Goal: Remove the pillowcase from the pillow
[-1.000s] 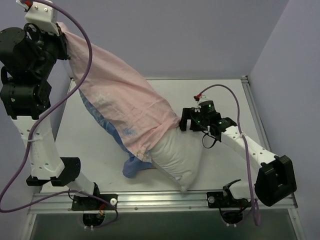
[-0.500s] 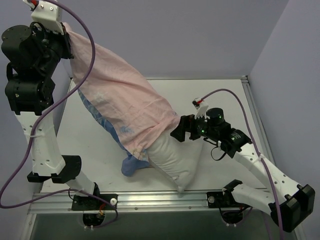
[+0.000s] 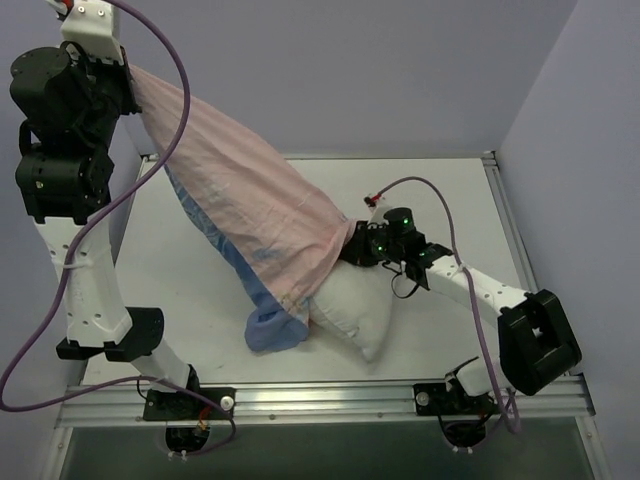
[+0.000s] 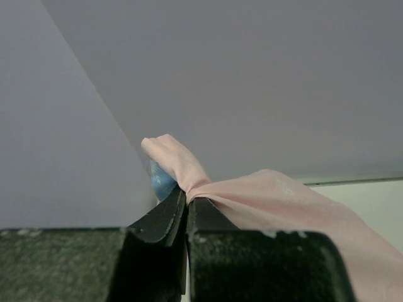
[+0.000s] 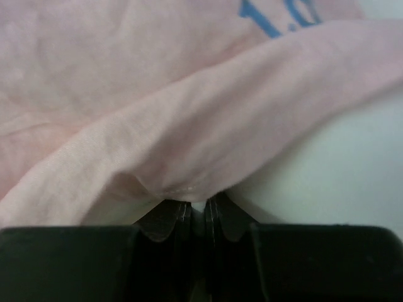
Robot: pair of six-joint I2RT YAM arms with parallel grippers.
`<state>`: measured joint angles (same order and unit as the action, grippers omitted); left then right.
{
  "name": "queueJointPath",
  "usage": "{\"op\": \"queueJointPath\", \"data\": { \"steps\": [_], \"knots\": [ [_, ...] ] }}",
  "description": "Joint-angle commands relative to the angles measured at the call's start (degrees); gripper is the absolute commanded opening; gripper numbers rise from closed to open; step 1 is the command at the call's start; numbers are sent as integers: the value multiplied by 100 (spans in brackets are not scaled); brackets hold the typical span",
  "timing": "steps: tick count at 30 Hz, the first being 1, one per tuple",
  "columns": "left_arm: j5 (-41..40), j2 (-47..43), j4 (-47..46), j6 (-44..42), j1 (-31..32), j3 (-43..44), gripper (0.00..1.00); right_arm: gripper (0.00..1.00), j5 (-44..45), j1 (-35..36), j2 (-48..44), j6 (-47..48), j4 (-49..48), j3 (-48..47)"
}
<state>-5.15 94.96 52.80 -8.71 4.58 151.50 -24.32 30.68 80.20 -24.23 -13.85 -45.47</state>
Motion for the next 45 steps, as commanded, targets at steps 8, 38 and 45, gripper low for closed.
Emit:
{"op": "queueJointPath", "data": {
  "steps": [8, 38, 45],
  "knots": [
    [-761, 49, -1781, 254, -2898, 786, 2, 0, 1025, -3022, 83, 691, 735, 232],
    [1201, -472, -944, -1632, 3053, -4804, 90, 0, -1822, -2242, -531, 762, 568, 423],
    [1235, 1085, -1438, -1748, 4077, -4191, 98, 0, -1805, -1960, -1024, 498, 726, 1171]
  ]
}}
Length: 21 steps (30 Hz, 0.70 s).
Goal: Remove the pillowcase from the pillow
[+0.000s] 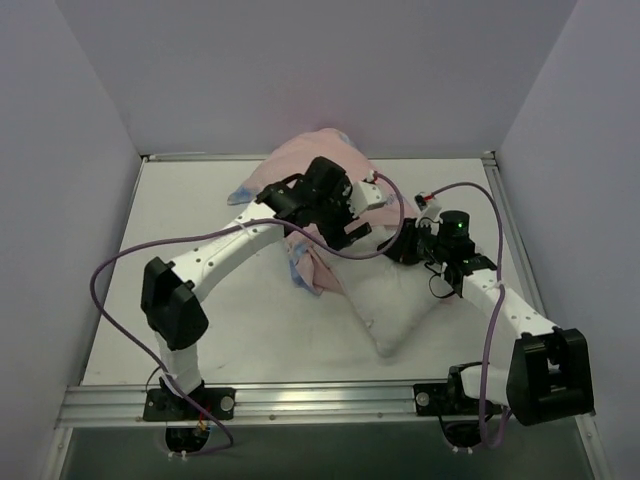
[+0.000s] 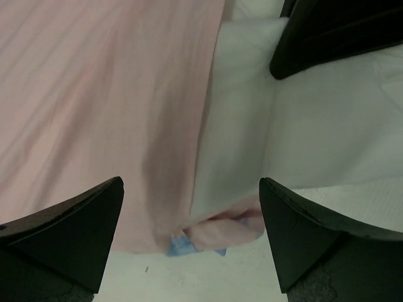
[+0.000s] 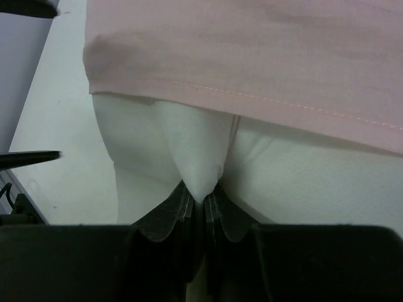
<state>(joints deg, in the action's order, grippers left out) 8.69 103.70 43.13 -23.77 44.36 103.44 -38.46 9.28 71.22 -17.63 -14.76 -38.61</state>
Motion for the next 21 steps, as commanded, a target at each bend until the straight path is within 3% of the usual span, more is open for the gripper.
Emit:
{"op": "queueJointPath", "data": {
  "steps": [1, 6, 7, 8, 13, 14, 16, 17, 20, 21],
  "knots": [
    [-166, 377, -516, -251, 125, 825, 98, 0, -373, 180, -204, -188, 843, 530],
    [-655, 1161, -753, -471, 187, 1038, 100, 0, -180, 180, -416, -180, 1080, 548],
    [-788, 1240, -832, -445, 178, 1090, 87, 0, -171, 180, -416, -145, 1168, 521],
    [-816, 1345, -911, -340, 161, 1230, 81, 0, -171, 180, -399, -127, 1204, 521],
    [-1245, 1574, -1026, -207, 47, 1662, 62, 0, -223, 180, -381, -214, 1336, 609],
    [-1447, 1705, -1200, -277, 38, 1697, 47, 0, -224, 188, -398, -250, 1353, 626],
    [-1825, 1907, -1229, -365, 11, 1828, 30, 0, -180, 188, -425, -276, 1441, 618],
    [-1983, 2161, -1194, -391, -15, 2055, 3, 0, -162, 188, -460, -285, 1459, 592],
    [-2993, 2714, -1472, -357, -233, 2539, 2, 0, -118, 188, -539, -329, 1687, 565],
    [-3187, 2865, -1509, -269, -400, 3150, 2, 0, -83, 188, -556, -381, 1774, 565]
  ]
}}
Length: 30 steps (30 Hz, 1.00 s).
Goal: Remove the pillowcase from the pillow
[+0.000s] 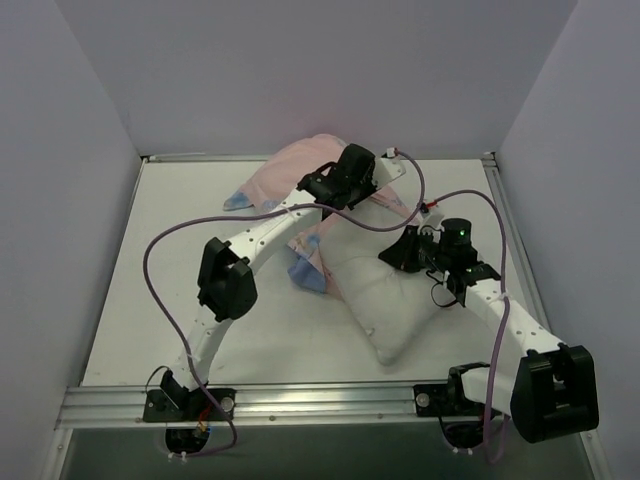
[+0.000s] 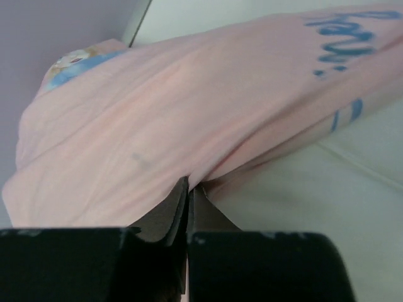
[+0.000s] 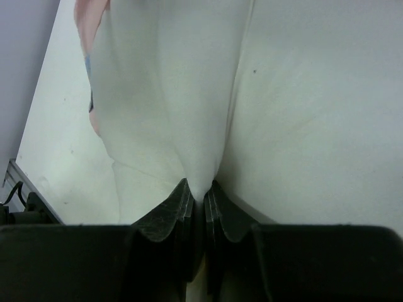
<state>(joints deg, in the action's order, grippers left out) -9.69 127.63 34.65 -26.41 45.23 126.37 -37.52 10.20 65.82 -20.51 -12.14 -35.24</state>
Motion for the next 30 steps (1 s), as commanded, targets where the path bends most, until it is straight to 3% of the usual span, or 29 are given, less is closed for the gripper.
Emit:
{"op": "queueJointPath", "data": {
  "steps": [1, 3, 4, 7, 10, 14, 16, 17, 20, 23, 25, 27, 30],
  "knots": [
    [-1508, 673, -575, 118, -707, 1351, 2, 0, -160, 97, -25, -102, 1556, 229],
    [-1877, 1411, 31, 444, -1480, 2936, 2, 0, -107, 88, -87, -181, 1601, 307],
    [-2061, 1544, 59, 427, -1691, 2981, 2, 0, -115, 88, -104, -199, 1601, 334],
    [-2327, 1125, -548, 83, -2281, 2193, 2, 0, -203, 96, -131, -234, 1583, 413],
    [-1213, 573, 225, 962, -2642, 1911, 2, 0, -238, 97, -87, -225, 1601, 378],
    [-421, -737, -678, 692, -2195, -728, 2, 0, -195, 105, -174, -120, 1864, -15],
    [-95, -1220, -741, 655, -1845, -1244, 2, 0, 198, 131, -324, 3, 2171, -463],
    [2, -1310, -662, 699, -1756, -1472, 2, 24, 366, 132, -324, 143, 2346, -1092],
    [195, -1539, -434, 987, -1570, -1615, 2, 65, 718, 158, -132, 398, 2909, -2559],
    [266, -1636, -310, 1173, -1561, -1659, 2, 79, 1401, 193, 316, 574, 3305, -3504],
    [249, -1698, -293, 1226, -1561, -1676, 2, 81, 1720, 219, 649, 715, 3438, -4155],
    [249, -1724, -293, 1244, -1561, -1668, 2, 99, 2115, 395, 1299, 933, 3516, -4707],
    [266, -1698, -240, 1305, -1570, -1607, 2, 100, 2870, 981, 2336, 1233, 3779, -5403]
  ]
}}
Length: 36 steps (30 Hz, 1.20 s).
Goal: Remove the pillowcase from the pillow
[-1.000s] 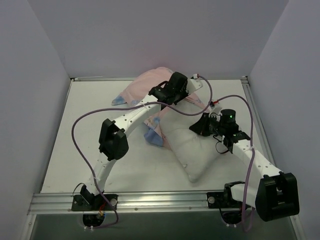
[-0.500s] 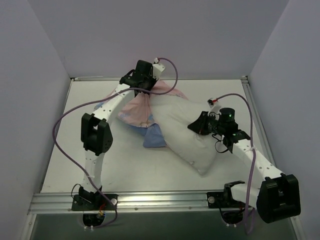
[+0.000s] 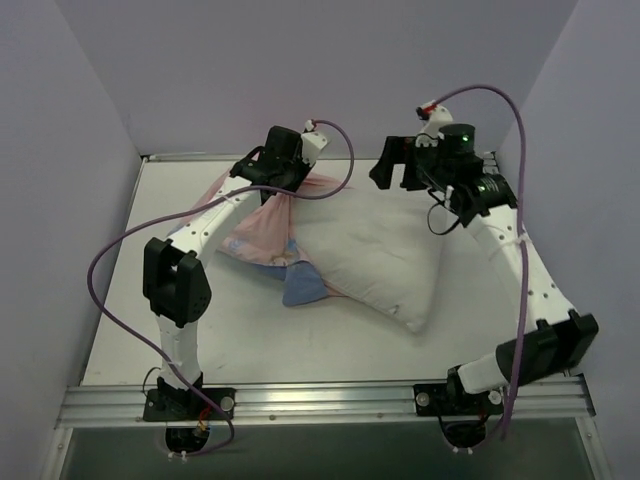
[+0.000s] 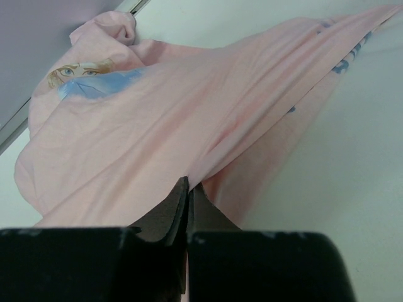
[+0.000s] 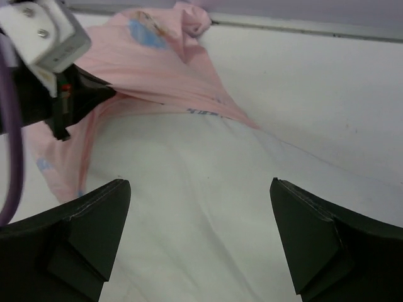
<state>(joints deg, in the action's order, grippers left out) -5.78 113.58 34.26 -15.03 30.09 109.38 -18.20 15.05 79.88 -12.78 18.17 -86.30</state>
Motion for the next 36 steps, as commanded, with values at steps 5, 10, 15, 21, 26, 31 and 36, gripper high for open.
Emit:
{"op": "queueJointPath", "data": {
  "steps": [5, 10, 15, 21, 26, 31, 36],
  "knots": [
    [-81, -187, -87, 360, -99, 276, 2, 100, 721, 999, 2443, 644, 846, -924],
    [-98, -152, -16, 518, -310, 391, 2, 100, 765, 1378, 3138, 715, 407, 68],
    [-116, -134, 28, 580, -495, 408, 2, 50, 695, 1404, 3508, 828, -33, 825],
    [435, -336, 291, 607, -688, 347, 2, 0, 739, 1378, 3132, 776, -576, 1124],
    [2606, -626, 2188, -281, -837, 1076, 94, 0, 309, 1369, 2489, 969, -1009, 1292],
    [3785, -1520, 3093, -184, -2545, 981, 94, 0, -139, 1142, 2366, 1216, -1114, 1326],
    [4005, -2252, 2570, 165, -4474, -1193, 94, 0, -132, 1079, 2541, 1584, -772, 905]
  ]
}}
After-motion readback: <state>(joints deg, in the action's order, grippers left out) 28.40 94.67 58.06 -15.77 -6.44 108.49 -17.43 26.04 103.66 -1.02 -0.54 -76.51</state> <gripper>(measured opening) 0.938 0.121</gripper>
